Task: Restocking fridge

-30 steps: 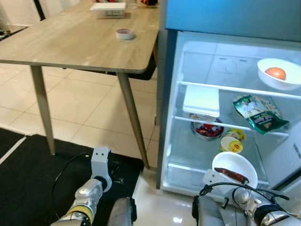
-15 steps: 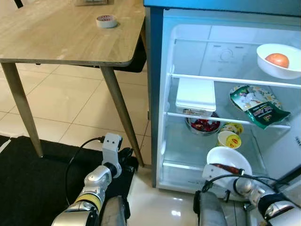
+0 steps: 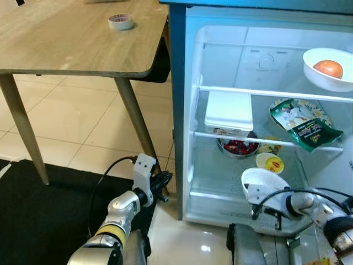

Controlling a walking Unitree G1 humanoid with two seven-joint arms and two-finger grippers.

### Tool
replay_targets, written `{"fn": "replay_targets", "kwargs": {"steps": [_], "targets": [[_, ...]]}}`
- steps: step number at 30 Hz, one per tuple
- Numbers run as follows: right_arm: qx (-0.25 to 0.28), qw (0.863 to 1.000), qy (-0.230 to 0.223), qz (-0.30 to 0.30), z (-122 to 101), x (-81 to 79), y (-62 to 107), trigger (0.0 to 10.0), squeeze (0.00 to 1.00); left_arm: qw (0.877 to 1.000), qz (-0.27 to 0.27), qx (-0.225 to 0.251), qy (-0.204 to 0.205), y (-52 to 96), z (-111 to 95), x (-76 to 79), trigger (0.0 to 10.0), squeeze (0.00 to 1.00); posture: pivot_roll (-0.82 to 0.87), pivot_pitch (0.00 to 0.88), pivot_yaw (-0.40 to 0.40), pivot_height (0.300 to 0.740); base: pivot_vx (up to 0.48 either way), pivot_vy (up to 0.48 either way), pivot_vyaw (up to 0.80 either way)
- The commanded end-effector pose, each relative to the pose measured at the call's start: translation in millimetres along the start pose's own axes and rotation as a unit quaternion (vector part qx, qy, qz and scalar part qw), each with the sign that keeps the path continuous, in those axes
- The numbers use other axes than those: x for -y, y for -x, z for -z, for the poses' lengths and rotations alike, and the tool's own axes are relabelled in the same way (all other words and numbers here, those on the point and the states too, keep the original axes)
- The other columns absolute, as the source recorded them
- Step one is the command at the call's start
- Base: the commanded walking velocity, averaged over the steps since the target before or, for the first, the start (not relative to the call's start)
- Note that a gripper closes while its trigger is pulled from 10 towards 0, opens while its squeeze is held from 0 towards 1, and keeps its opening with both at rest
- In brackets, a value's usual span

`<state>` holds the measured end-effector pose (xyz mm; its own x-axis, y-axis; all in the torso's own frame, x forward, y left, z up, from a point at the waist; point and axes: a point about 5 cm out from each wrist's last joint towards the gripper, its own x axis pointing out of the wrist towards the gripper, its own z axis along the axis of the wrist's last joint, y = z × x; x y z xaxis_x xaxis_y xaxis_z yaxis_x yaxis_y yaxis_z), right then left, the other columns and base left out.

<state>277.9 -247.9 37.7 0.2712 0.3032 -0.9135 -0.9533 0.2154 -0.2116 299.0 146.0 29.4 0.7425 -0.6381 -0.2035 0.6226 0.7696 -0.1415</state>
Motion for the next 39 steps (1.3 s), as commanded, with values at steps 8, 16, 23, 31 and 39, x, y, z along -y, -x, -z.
{"fn": "replay_targets", "kwargs": {"steps": [8,16,23,31,39], "targets": [[0.058,0.996,0.061,-0.002,-22.4,5.8,53.2,10.0,0.00,0.999,0.038,-0.004,-0.004,-2.0,4.3,10.6,10.0,0.00,-0.03,0.007,-0.028,0.481,0.000,0.000,0.00],[0.102,0.990,0.092,0.041,-50.2,15.8,98.1,10.0,0.00,0.998,0.056,-0.002,-0.006,-4.6,3.5,15.3,10.0,0.00,-0.04,0.005,-0.025,0.481,0.000,0.000,0.00],[0.130,0.985,0.109,0.042,-68.9,8.8,106.6,10.0,0.00,0.998,0.060,-0.003,-0.007,-5.0,3.2,16.0,10.0,0.00,-0.03,0.004,-0.026,0.481,0.000,0.000,0.00],[0.204,0.967,0.136,0.064,-101.7,4.4,130.4,10.0,0.00,0.998,0.065,-0.003,-0.007,-5.1,5.0,18.7,10.0,0.00,-0.03,0.003,-0.027,0.481,0.000,0.000,0.00],[0.150,0.966,0.167,0.130,-109.7,22.2,123.5,10.0,0.00,0.997,0.072,-0.001,-0.007,-8.1,3.1,21.4,10.0,0.00,-0.03,0.000,-0.022,0.481,0.000,0.000,0.00]]}}
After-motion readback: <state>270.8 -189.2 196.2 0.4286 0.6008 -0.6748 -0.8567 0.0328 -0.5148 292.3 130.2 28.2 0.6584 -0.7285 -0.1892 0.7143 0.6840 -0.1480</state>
